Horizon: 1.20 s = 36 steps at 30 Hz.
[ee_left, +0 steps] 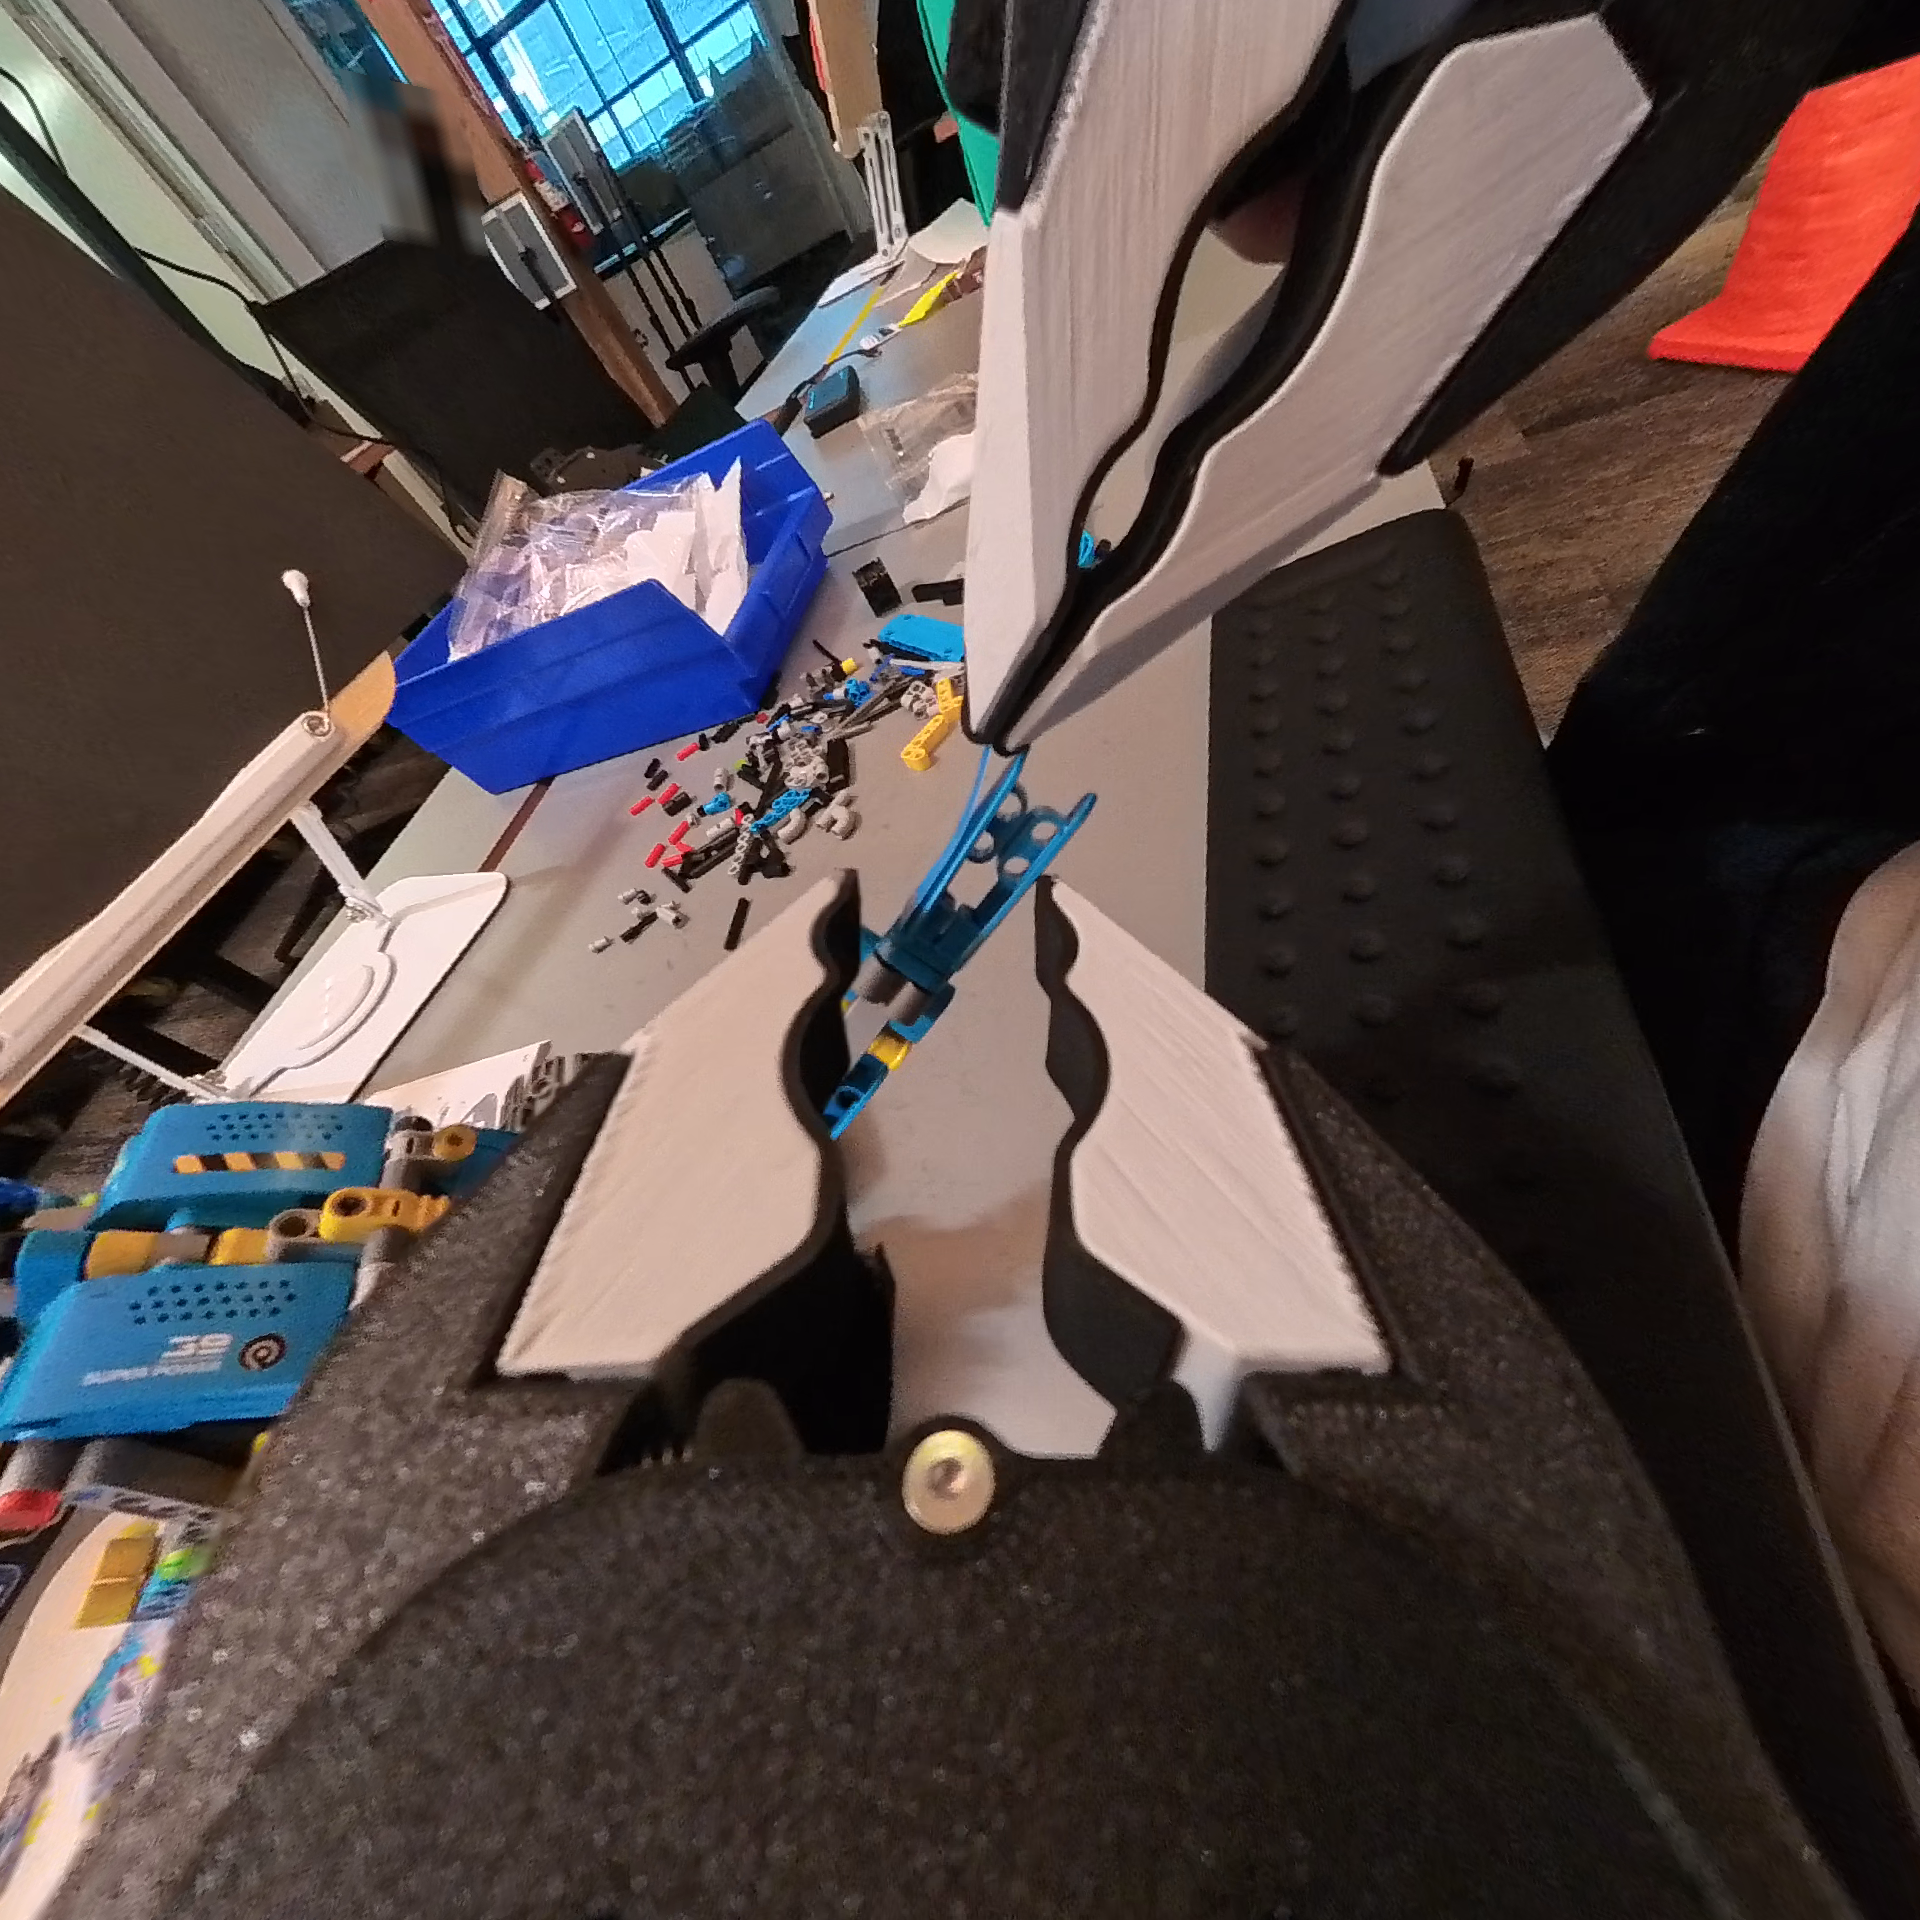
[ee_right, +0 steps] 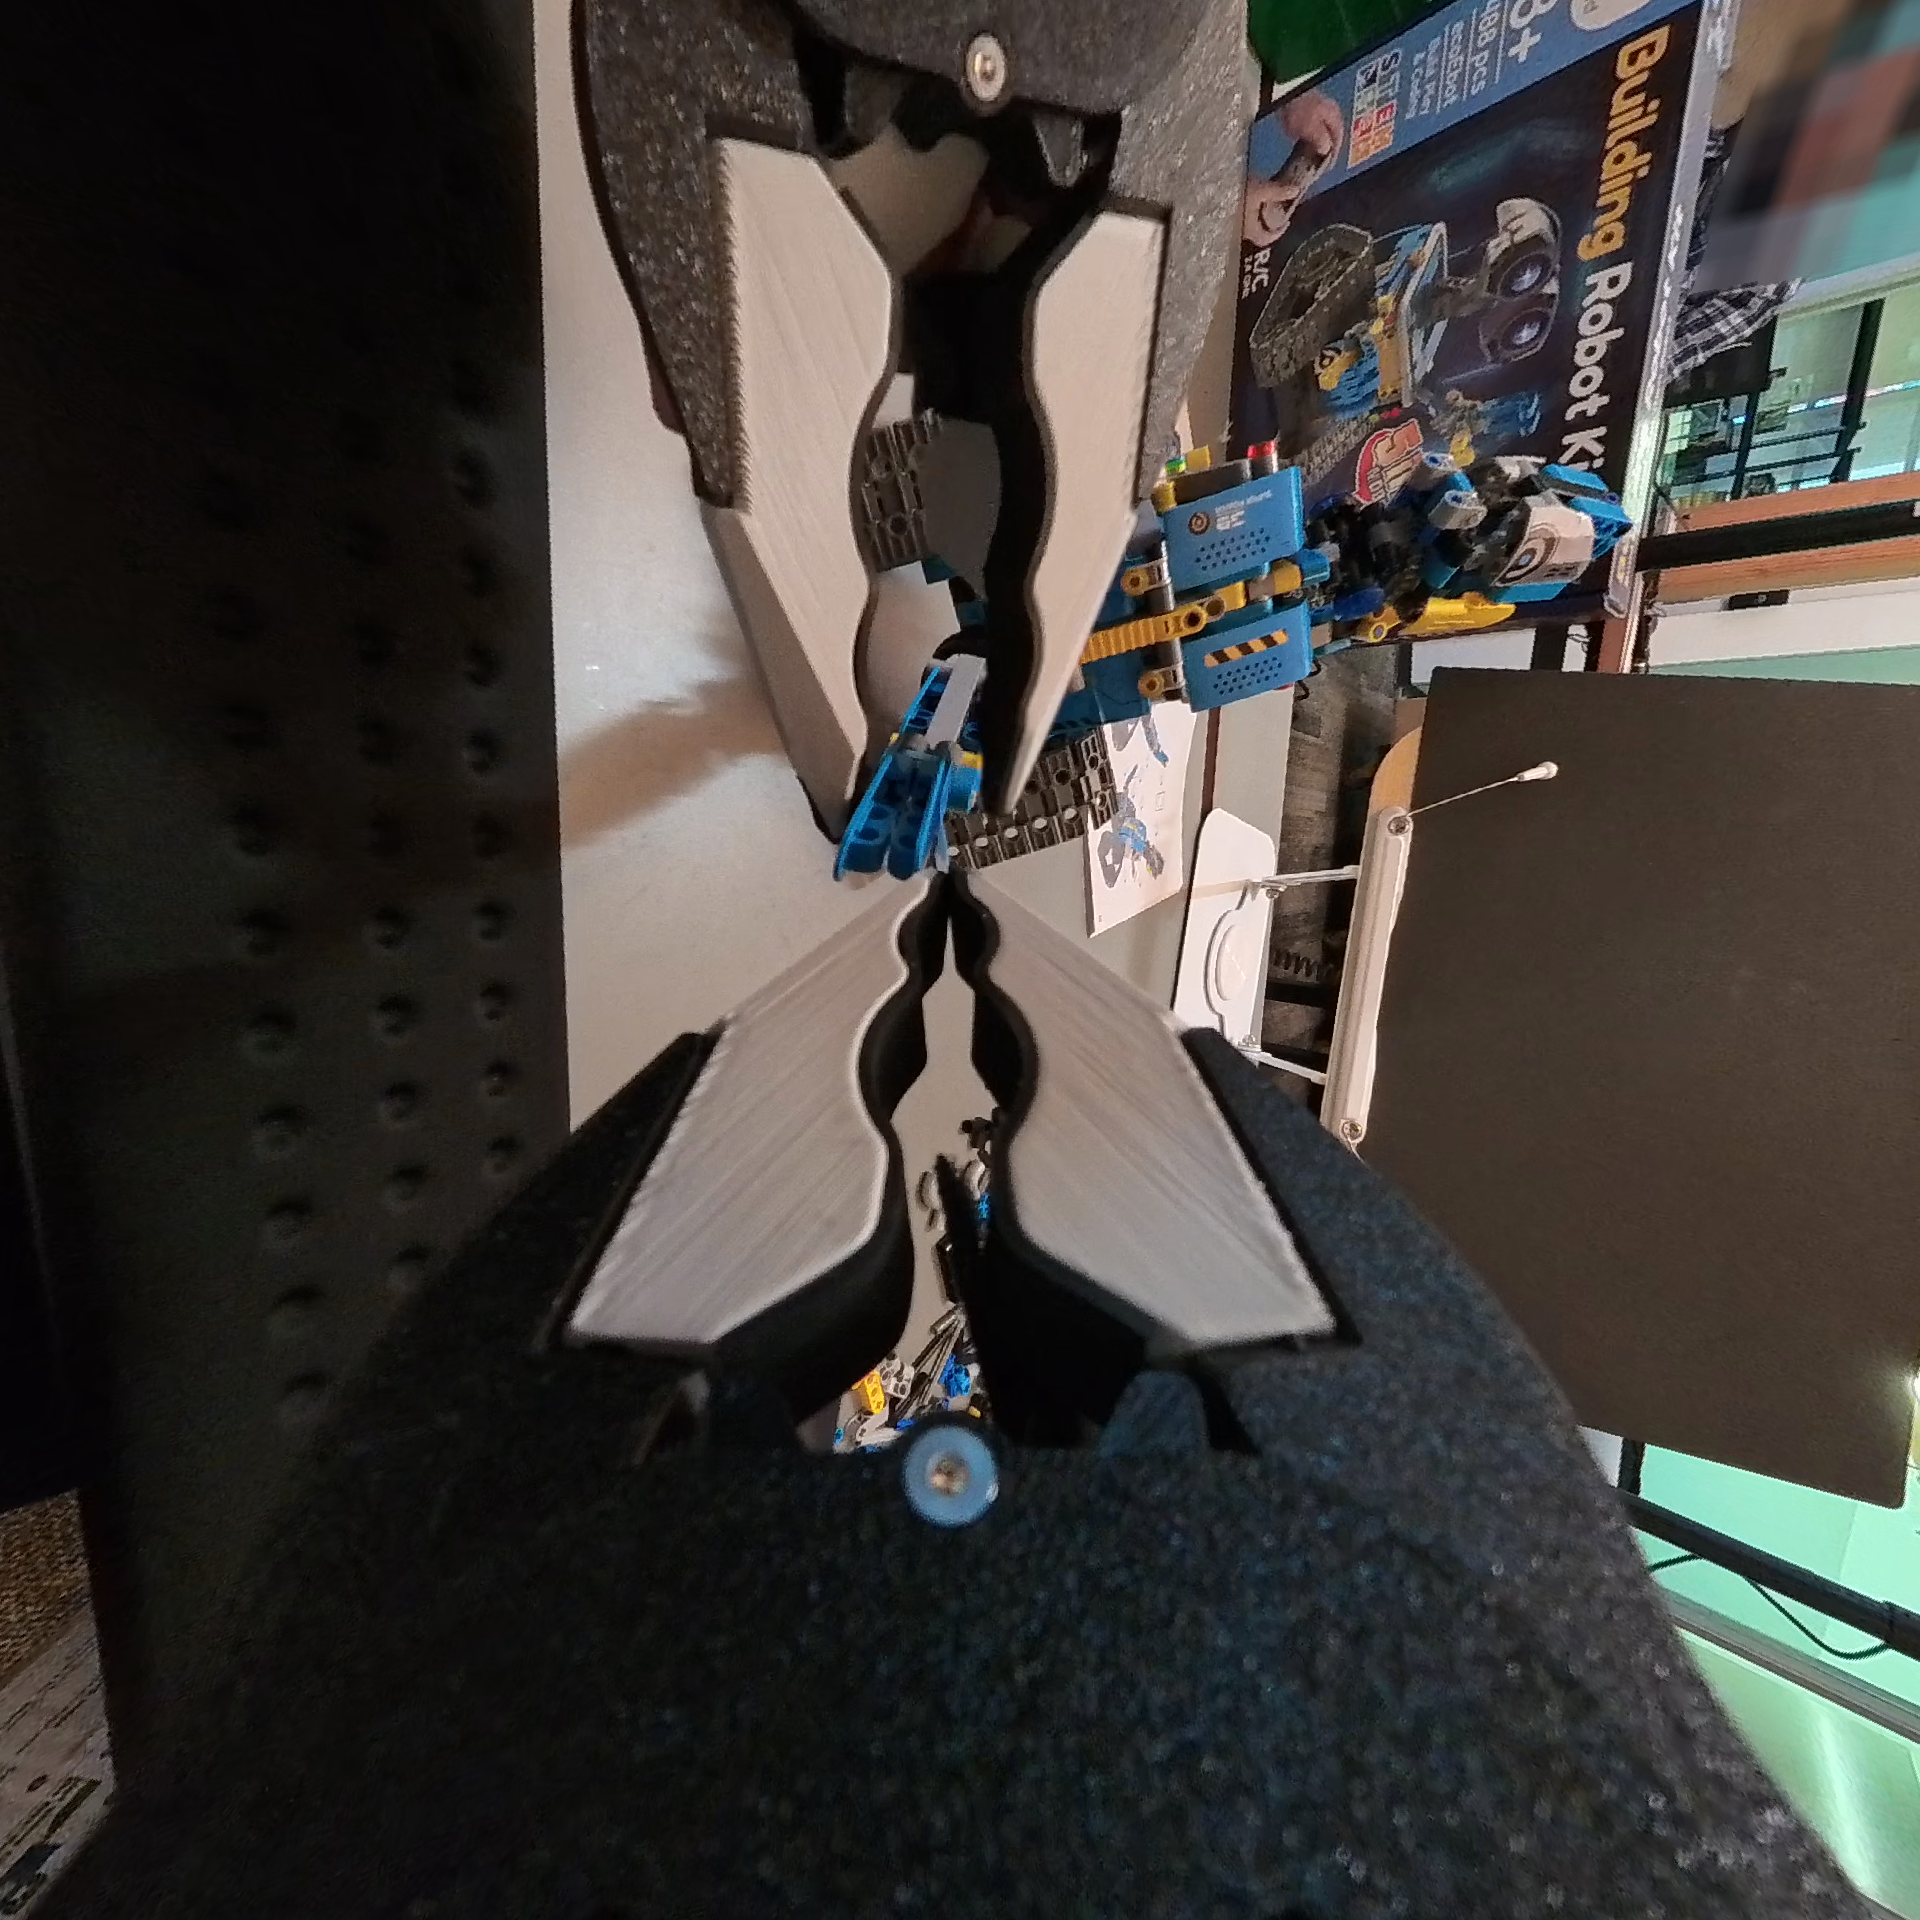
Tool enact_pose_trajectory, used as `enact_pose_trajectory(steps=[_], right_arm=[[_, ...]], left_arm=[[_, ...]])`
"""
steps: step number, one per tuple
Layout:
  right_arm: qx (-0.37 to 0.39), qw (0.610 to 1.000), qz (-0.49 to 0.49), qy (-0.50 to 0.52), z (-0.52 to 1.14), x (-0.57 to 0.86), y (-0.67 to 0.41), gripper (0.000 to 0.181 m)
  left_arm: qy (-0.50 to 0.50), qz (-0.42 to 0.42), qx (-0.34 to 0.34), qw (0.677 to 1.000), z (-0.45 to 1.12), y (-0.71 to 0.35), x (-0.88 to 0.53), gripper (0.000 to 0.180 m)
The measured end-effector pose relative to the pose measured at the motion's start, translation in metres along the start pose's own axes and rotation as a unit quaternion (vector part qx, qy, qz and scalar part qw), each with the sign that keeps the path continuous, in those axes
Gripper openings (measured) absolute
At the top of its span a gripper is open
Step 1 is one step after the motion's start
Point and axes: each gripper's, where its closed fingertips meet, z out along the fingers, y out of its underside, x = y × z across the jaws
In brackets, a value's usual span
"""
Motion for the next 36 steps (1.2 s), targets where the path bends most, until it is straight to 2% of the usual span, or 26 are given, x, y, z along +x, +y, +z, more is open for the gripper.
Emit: enact_pose_trajectory(steps=[5,7,14,22,25,28,30,31,33,36], right_arm=[[0.0,1.0,-0.001,-0.002,0.0,-0.001,0.0,0.0],[-0.001,1.0,-0.002,-0.001,0.0,-0.001,0.0,0.0],[0.0,1.0,0.001,-0.001,0.0,-0.002,0.0,0.0],[-0.01,1.0,0.019,-0.018,-0.001,-0.013,0.007,0.0],[-0.003,0.997,0.06,-0.047,-0.005,-0.018,0.013,0.0],[0.072,0.979,0.165,-0.095,-0.015,-0.015,0.004,0.0],[0.108,0.964,0.213,-0.112,-0.014,-0.009,-0.004,0.044],[0.117,0.96,0.221,-0.124,-0.011,-0.011,-0.006,0.056],[0.127,0.957,0.219,-0.142,-0.004,-0.016,-0.008,0.069],[0.158,0.953,0.202,-0.162,-0.001,-0.022,-0.018,0.071]], left_arm=[[0.005,0.015,0.002,1.0,0.0,-0.002,0.003,0.03],[0.015,0.015,-0.002,1.0,0.001,-0.002,0.007,0.023],[0.024,-0.013,-0.006,1.0,-0.002,-0.001,0.005,0.023],[0.013,-0.004,-0.002,1.0,-0.005,-0.003,0.002,0.021],[0.012,0.008,-0.007,1.0,-0.003,-0.002,0.004,0.021],[0.015,0.003,-0.004,1.0,-0.004,-0.002,0.004,0.021],[0.017,0.004,0.001,1.0,-0.005,-0.002,0.004,0.021],[0.015,0.005,0.003,1.0,-0.005,-0.002,0.004,0.021],[0.013,0.008,0.005,1.0,-0.006,-0.002,0.004,0.021],[0.013,0.006,0.006,1.0,-0.006,-0.001,0.005,0.022]])
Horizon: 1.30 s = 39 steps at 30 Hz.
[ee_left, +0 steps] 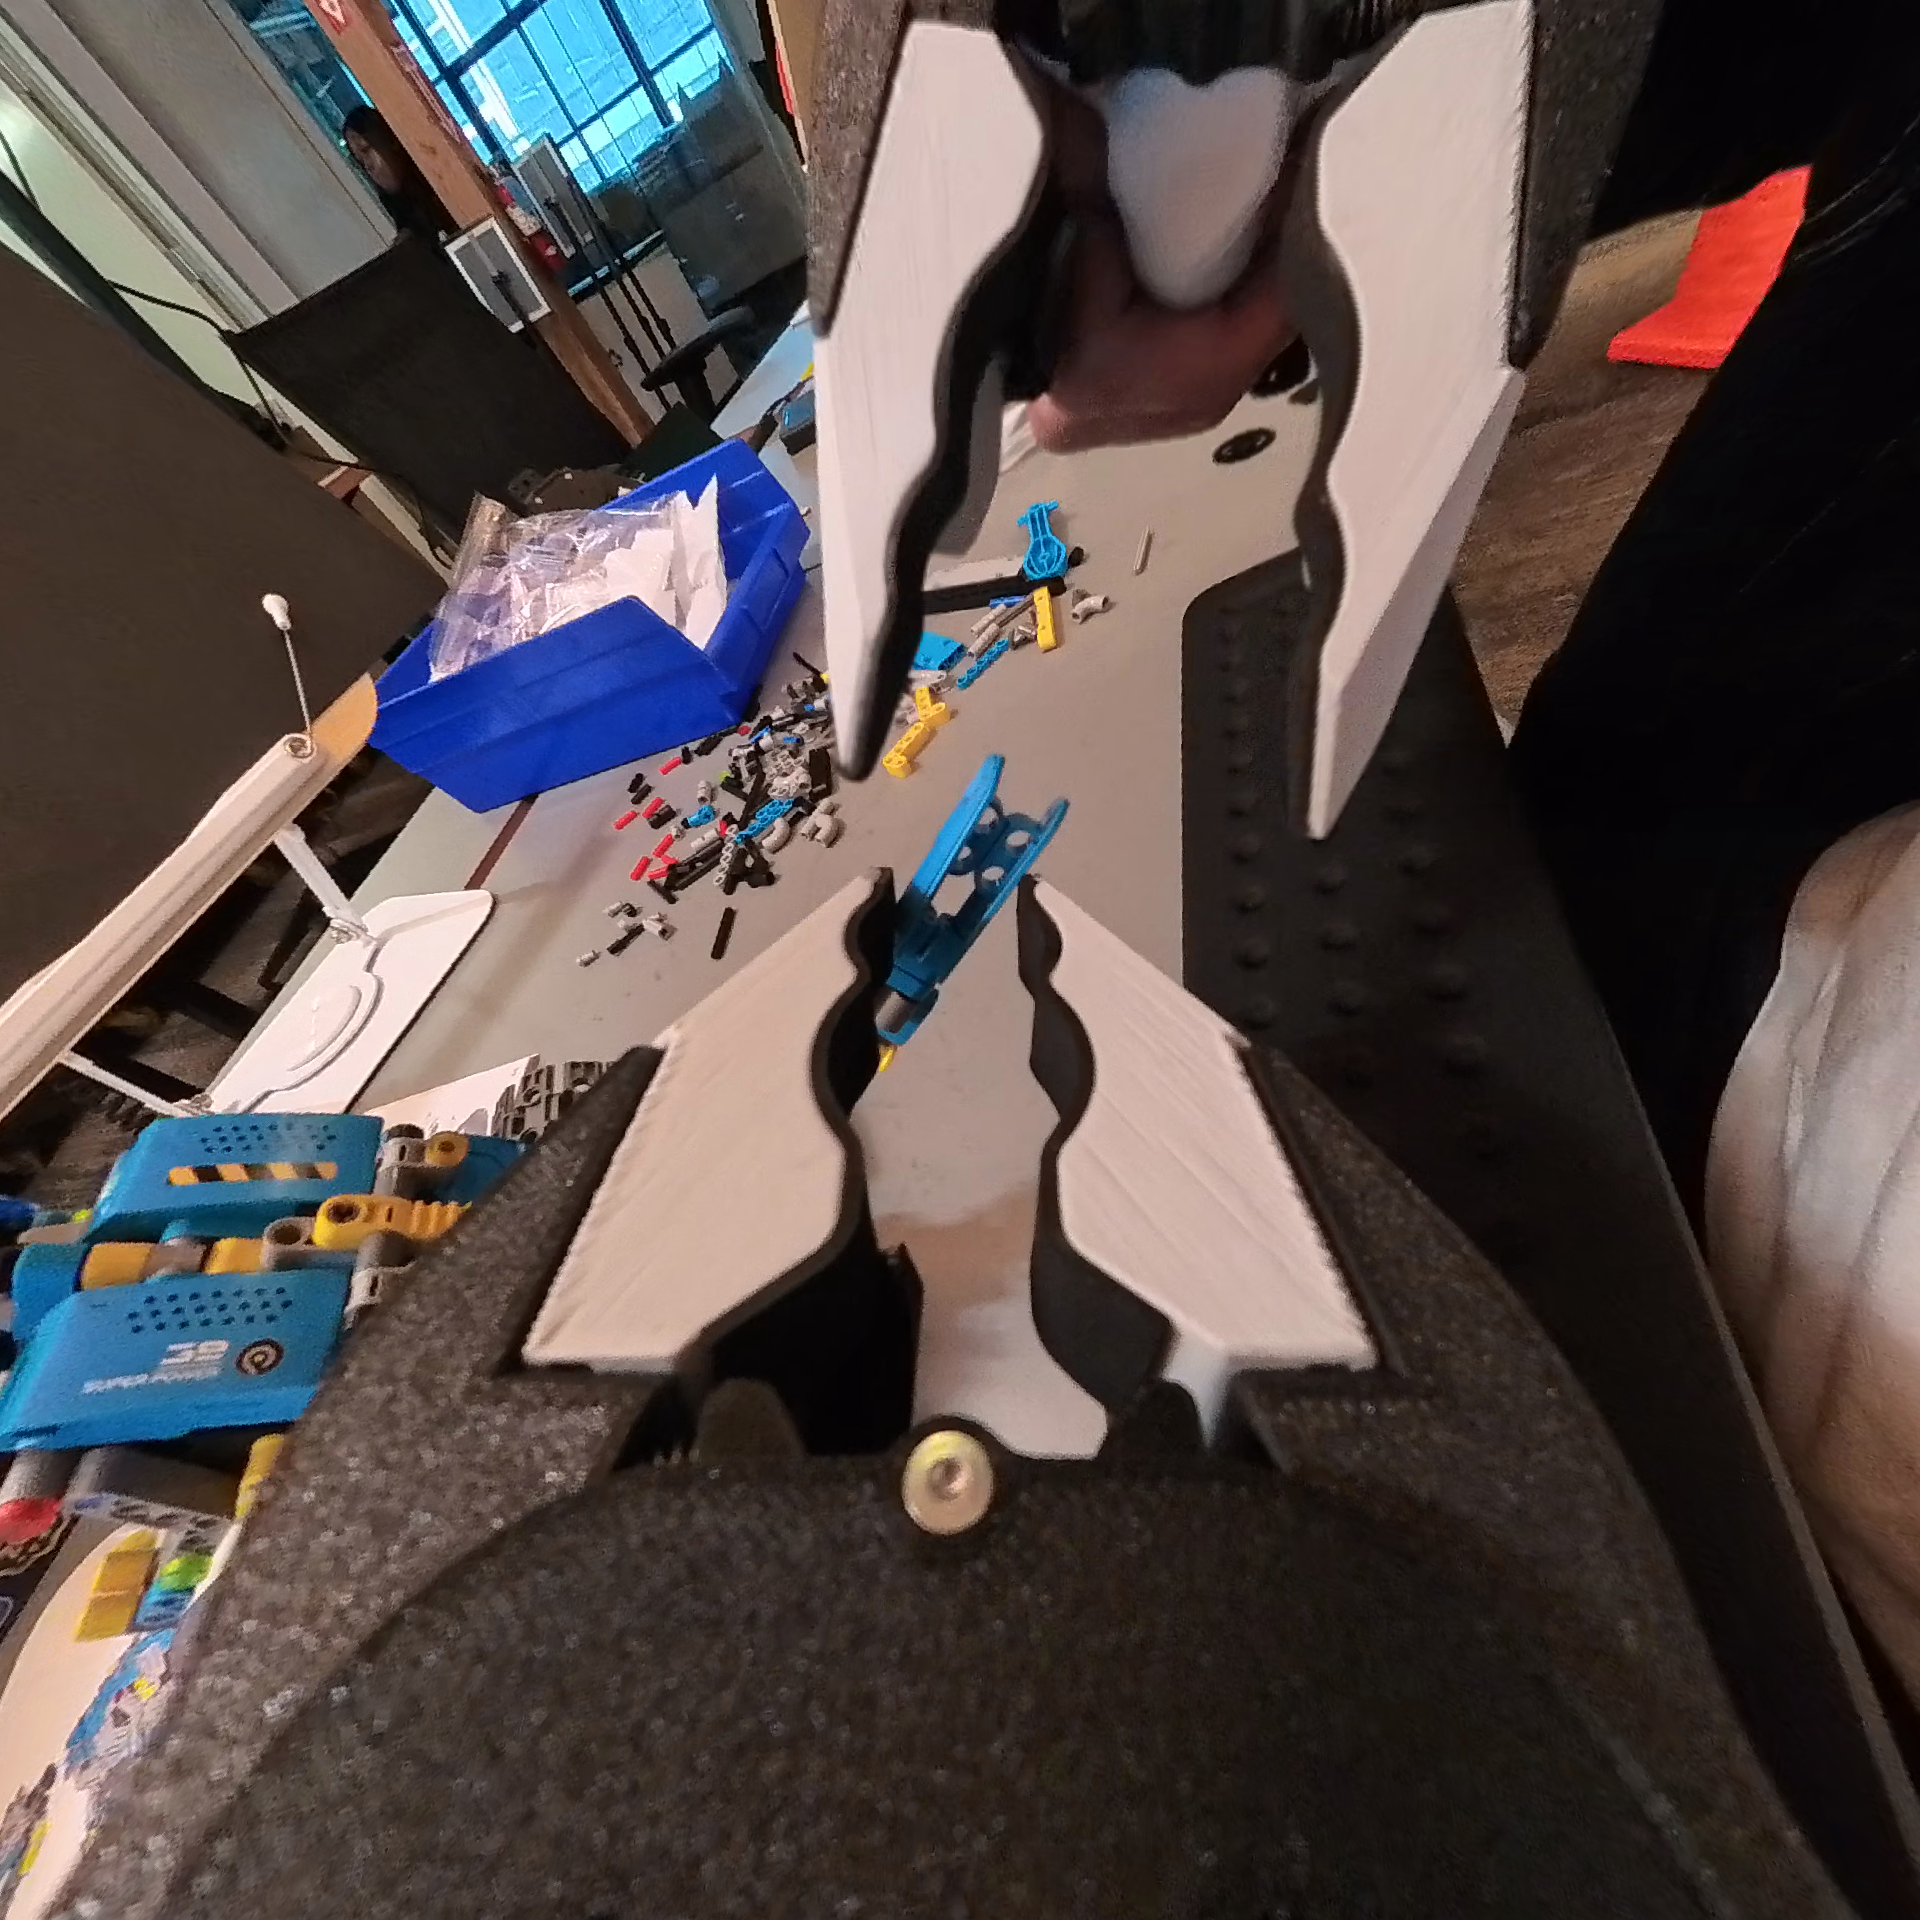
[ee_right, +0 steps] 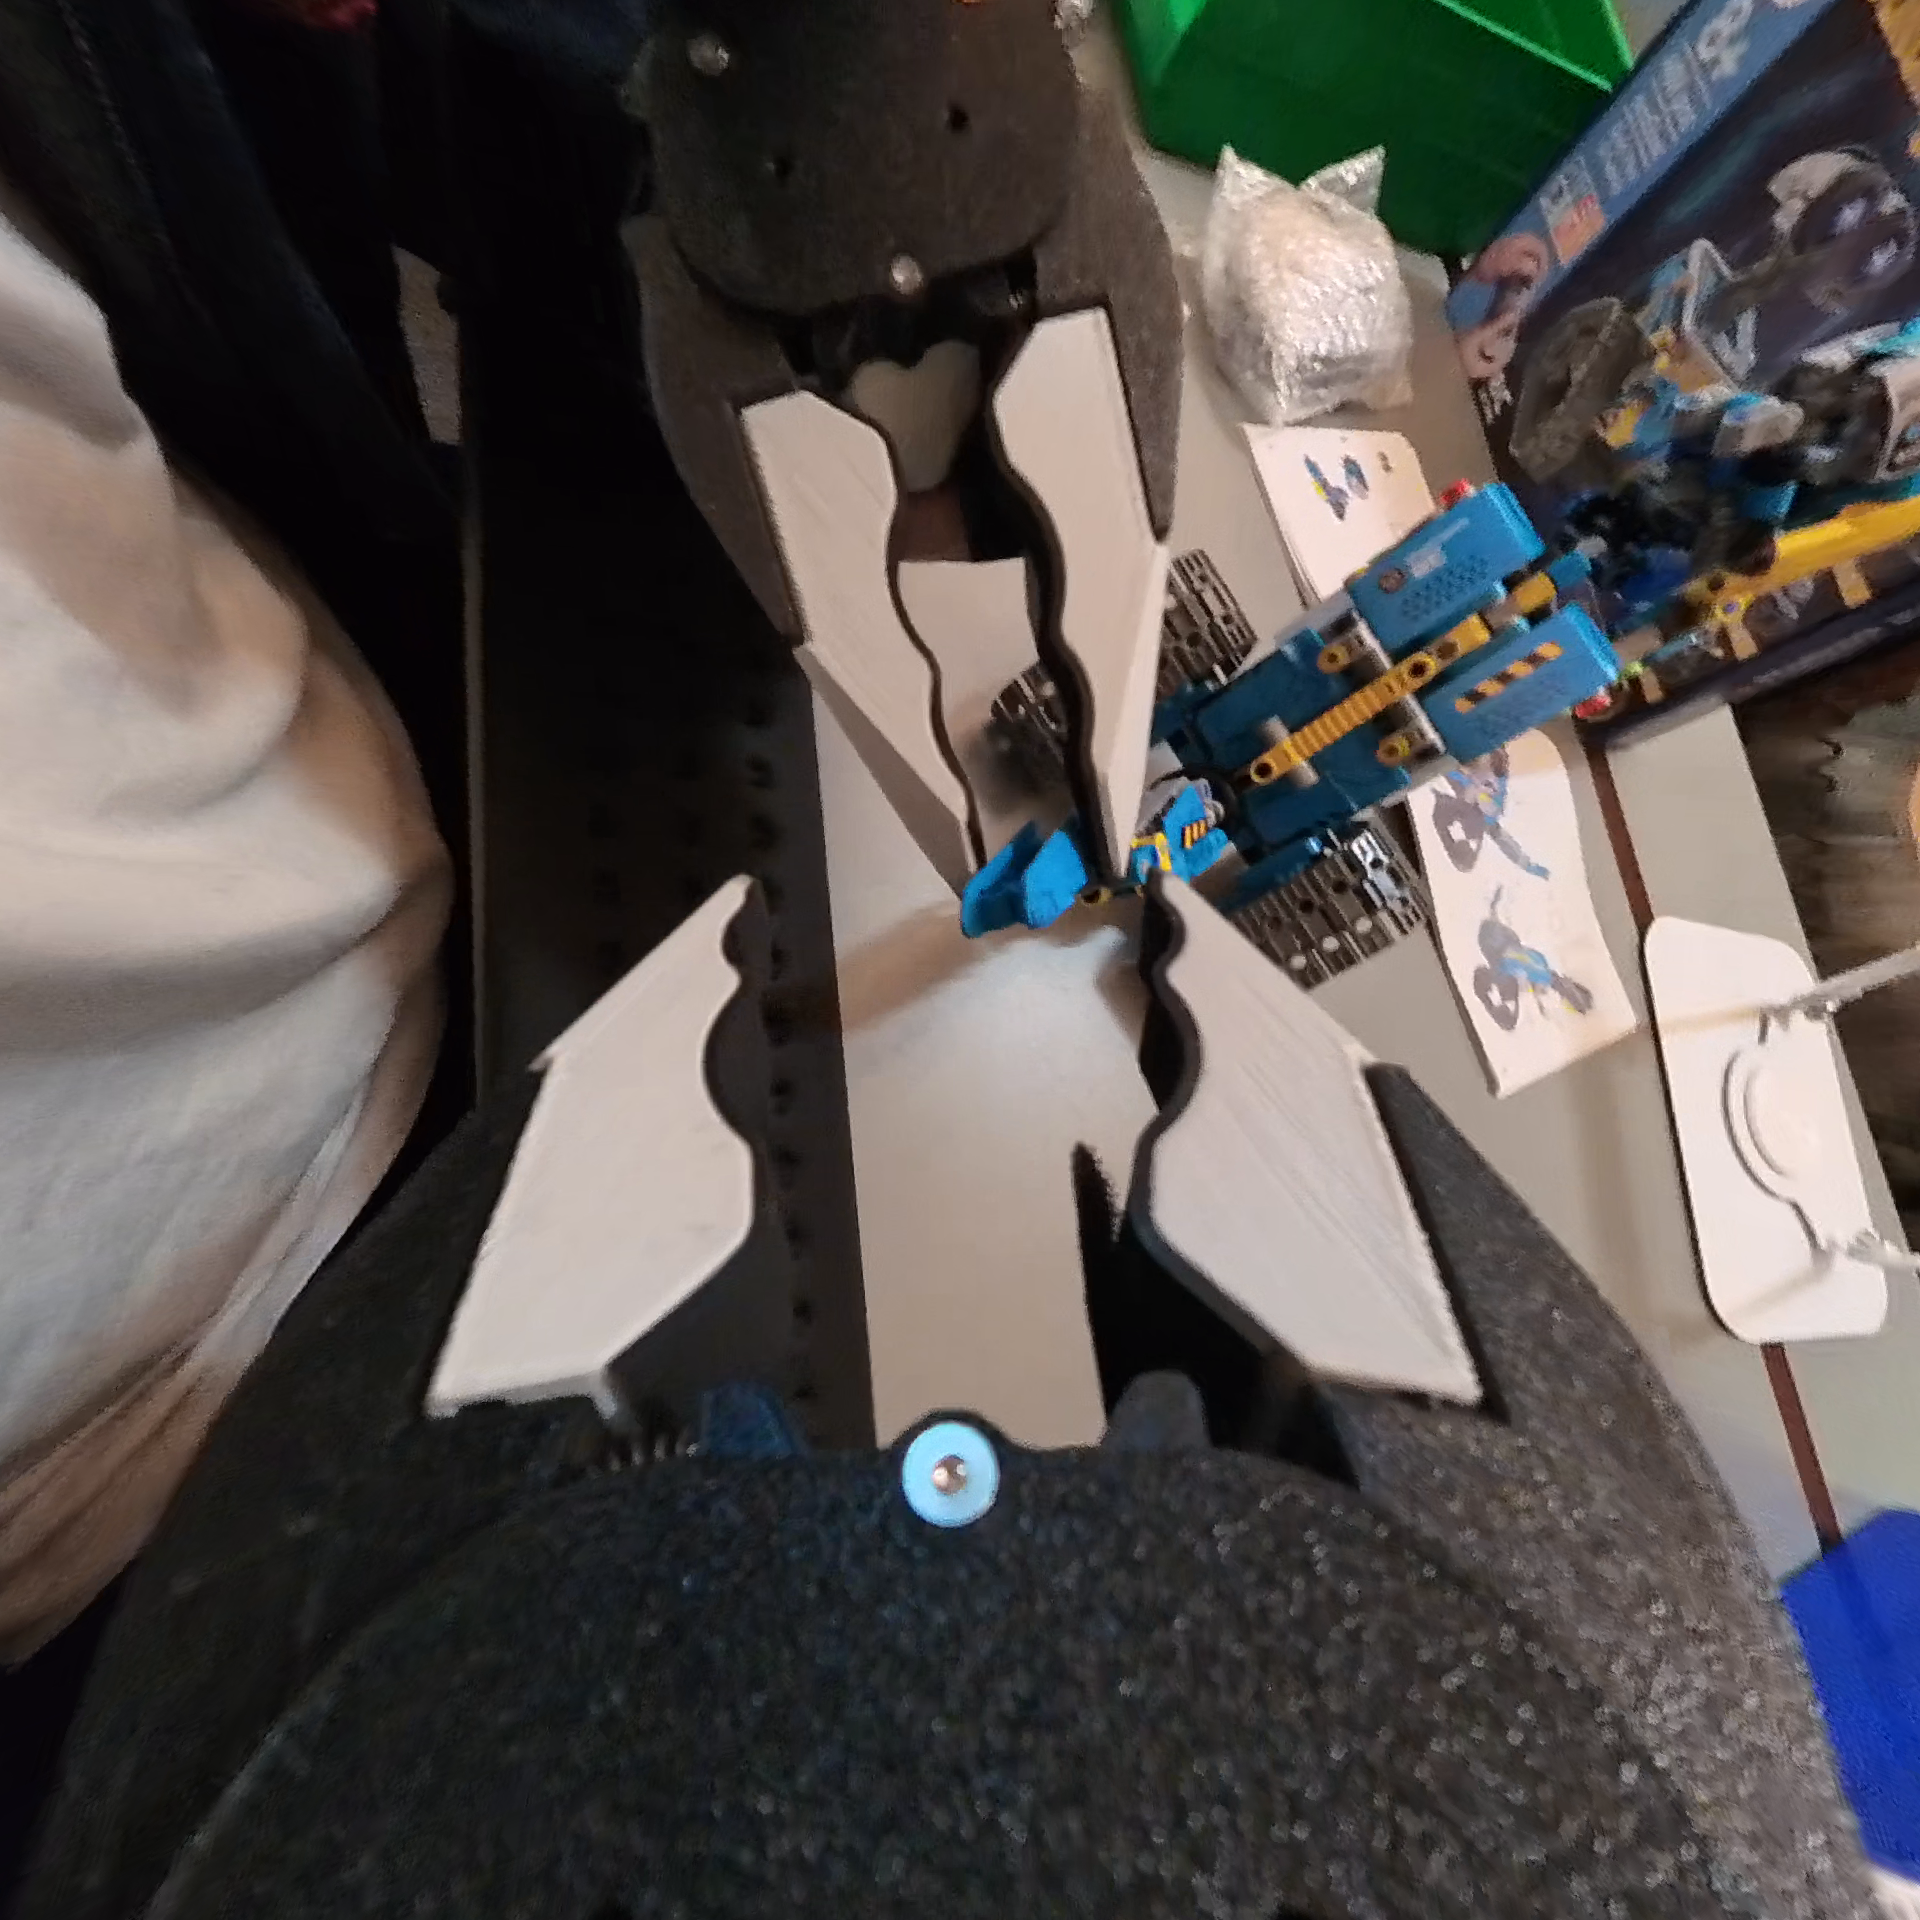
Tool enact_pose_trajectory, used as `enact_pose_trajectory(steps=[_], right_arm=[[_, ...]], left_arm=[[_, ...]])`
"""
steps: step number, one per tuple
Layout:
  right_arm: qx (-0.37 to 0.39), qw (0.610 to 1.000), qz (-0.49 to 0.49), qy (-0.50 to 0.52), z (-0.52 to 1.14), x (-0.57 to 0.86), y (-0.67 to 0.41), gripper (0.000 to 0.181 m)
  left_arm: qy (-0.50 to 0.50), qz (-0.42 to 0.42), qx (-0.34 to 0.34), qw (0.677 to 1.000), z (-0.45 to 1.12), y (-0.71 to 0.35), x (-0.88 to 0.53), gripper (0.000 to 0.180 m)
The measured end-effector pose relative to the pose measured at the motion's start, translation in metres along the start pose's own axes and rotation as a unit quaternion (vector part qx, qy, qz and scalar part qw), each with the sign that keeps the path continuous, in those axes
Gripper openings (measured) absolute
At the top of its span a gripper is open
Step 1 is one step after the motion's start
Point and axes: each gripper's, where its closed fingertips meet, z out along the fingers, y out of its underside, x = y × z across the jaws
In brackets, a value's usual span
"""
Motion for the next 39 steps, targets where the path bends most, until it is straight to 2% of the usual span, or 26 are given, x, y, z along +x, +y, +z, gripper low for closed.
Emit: enact_pose_trajectory(steps=[5,7,11,14,16,24,29,39], right_arm=[[-0.021,0.999,-0.038,-0.011,0.008,-0.007,0.006,0.062],[-0.022,0.999,-0.037,-0.004,0.005,-0.01,0.006,0.07],[-0.038,0.998,-0.047,0.006,-0.005,-0.02,0.011,0.07],[-0.026,0.998,-0.056,0.018,-0.014,-0.02,0.006,0.054],[-0.021,0.997,-0.059,0.045,-0.016,-0.011,0.004,0.052],[-0.041,0.996,-0.068,0.036,0.003,-0.014,0.009,0.063],[-0.026,0.997,-0.058,0.045,-0.014,-0.015,0.005,0.052],[-0.058,0.993,-0.087,0.048,0.001,-0.015,0.011,0.06]], left_arm=[[0.004,-0.017,0.003,1.0,0.0,-0.001,-0.002,0.022],[0.007,-0.025,0.004,1.0,0.0,-0.002,-0.003,0.022],[0.007,-0.008,-0.005,1.0,0.002,0.001,0.001,0.022],[0.002,-0.007,-0.004,1.0,0.003,0.0,-0.001,0.022],[0.003,-0.009,-0.003,1.0,0.003,-0.001,-0.001,0.022],[0.01,-0.006,-0.007,1.0,0.004,0.001,0.001,0.022],[0.004,-0.005,-0.003,1.0,0.003,0.0,0.0,0.022],[0.019,-0.026,0.001,0.999,0.002,0.0,0.001,0.022]])
